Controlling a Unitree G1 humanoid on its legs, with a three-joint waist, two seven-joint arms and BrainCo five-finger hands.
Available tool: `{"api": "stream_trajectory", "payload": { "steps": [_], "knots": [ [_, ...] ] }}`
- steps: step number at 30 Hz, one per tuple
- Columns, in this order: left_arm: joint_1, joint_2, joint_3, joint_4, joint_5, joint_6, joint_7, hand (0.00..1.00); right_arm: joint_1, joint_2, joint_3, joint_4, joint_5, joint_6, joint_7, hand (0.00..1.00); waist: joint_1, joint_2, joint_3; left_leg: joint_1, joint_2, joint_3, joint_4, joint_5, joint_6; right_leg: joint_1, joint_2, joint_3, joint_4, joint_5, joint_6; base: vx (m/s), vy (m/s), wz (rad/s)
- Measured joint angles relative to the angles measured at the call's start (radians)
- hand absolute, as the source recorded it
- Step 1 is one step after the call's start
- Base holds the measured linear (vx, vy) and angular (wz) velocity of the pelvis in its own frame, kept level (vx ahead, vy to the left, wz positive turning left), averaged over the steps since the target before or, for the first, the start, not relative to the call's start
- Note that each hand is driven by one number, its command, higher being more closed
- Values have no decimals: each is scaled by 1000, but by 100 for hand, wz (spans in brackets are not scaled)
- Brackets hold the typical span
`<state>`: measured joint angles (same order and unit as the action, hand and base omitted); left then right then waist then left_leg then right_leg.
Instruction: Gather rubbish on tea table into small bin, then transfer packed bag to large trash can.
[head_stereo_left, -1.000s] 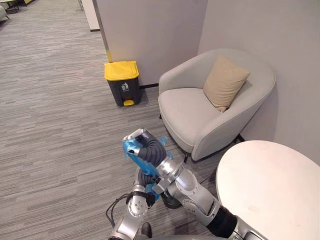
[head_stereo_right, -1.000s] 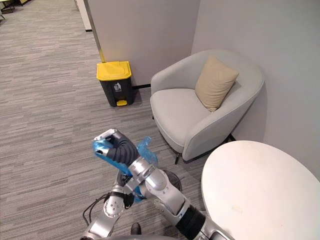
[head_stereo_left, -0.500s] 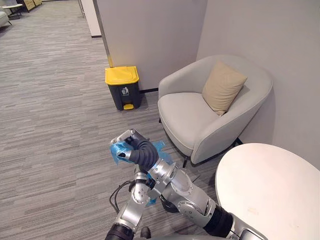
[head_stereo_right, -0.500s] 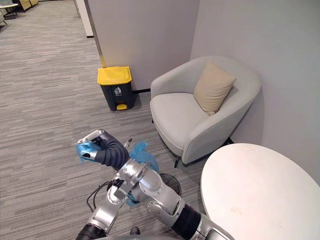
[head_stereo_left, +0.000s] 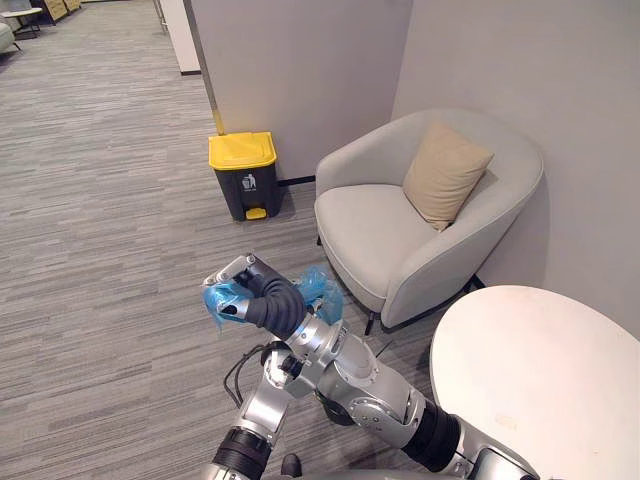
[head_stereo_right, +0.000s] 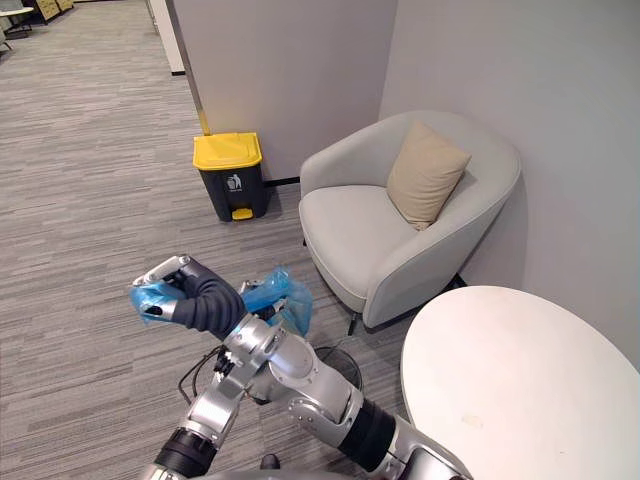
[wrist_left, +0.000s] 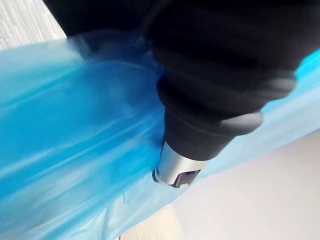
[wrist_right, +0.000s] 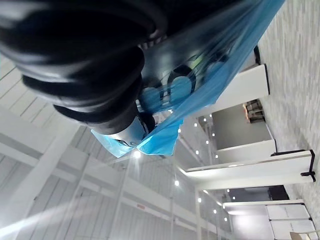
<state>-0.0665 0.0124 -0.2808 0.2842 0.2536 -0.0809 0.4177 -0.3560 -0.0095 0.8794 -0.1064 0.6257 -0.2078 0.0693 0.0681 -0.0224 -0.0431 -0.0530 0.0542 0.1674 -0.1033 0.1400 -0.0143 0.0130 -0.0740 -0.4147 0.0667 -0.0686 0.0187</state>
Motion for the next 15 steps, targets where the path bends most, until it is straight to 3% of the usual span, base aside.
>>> {"api": "stream_trajectory", "payload": {
  "steps": [7, 8, 15],
  "knots": [
    [0, 0, 10, -2, -20, -13, -10, 100, 2, -1, -13, 2, -130, 0, 27, 100, -2, 0, 0, 0, 0, 0, 0, 0, 0, -1, 0, 1, -1, 0, 0, 0, 0, 0],
    [1, 0, 11, -3, -21, -14, -21, 100, 12, -1, -24, 3, -170, -1, 38, 0, -3, 1, 0, 0, 0, 0, 0, 0, 0, -1, 0, 1, -1, 0, 0, 0, 0, 0],
    [8, 1, 18, -5, -28, -18, -47, 100, 106, -48, -84, 16, -466, -19, 34, 0, -3, 1, 1, 0, -1, 0, 0, 1, 1, -1, -1, 1, -1, 0, 0, 0, 0, 0]
  ]
}}
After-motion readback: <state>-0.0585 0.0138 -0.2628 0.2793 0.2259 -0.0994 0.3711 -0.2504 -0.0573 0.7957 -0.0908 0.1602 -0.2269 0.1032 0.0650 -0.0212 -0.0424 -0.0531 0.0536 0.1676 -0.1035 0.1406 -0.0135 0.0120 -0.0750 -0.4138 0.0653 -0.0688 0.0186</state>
